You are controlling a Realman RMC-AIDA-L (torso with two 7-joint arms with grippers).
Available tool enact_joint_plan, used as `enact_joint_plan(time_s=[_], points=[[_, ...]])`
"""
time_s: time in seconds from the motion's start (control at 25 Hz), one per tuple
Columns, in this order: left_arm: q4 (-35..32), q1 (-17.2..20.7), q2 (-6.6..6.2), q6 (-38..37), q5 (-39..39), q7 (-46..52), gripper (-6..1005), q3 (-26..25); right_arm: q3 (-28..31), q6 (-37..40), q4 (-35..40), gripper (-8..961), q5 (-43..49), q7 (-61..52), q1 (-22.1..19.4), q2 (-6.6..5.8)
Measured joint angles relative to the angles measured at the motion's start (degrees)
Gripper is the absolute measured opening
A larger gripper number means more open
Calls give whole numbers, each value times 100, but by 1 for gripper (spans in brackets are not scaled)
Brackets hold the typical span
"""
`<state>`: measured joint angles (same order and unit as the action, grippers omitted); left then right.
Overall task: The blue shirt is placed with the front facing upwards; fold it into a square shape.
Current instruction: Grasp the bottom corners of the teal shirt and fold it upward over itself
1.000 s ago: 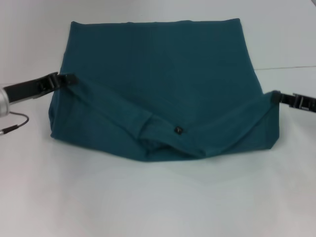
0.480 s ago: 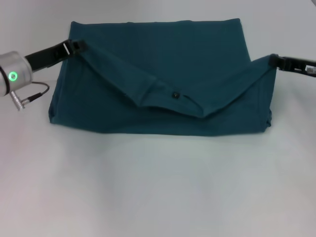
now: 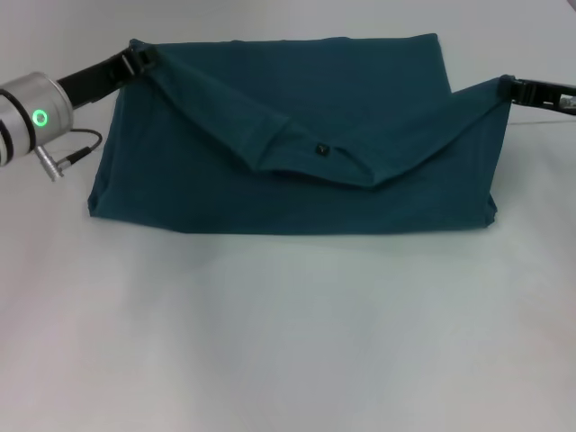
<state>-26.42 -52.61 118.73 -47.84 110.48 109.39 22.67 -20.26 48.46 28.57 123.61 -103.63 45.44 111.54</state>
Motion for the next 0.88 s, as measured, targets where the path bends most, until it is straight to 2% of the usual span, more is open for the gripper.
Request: enact_joint_plan(time_s=[0.28,0.68,0.88], points=[[171,86,197,413,-153,-353,22,-13,-86,-613,-427,30,-4,282,130,47],[441,189,242,601,-704,-918,22,-20,-102,-1394,-734,30,-76,903,432,196],[444,162,277,633,-903,-1141,23,-8,-112,-1648,-862,30,-282,1242,555,215]])
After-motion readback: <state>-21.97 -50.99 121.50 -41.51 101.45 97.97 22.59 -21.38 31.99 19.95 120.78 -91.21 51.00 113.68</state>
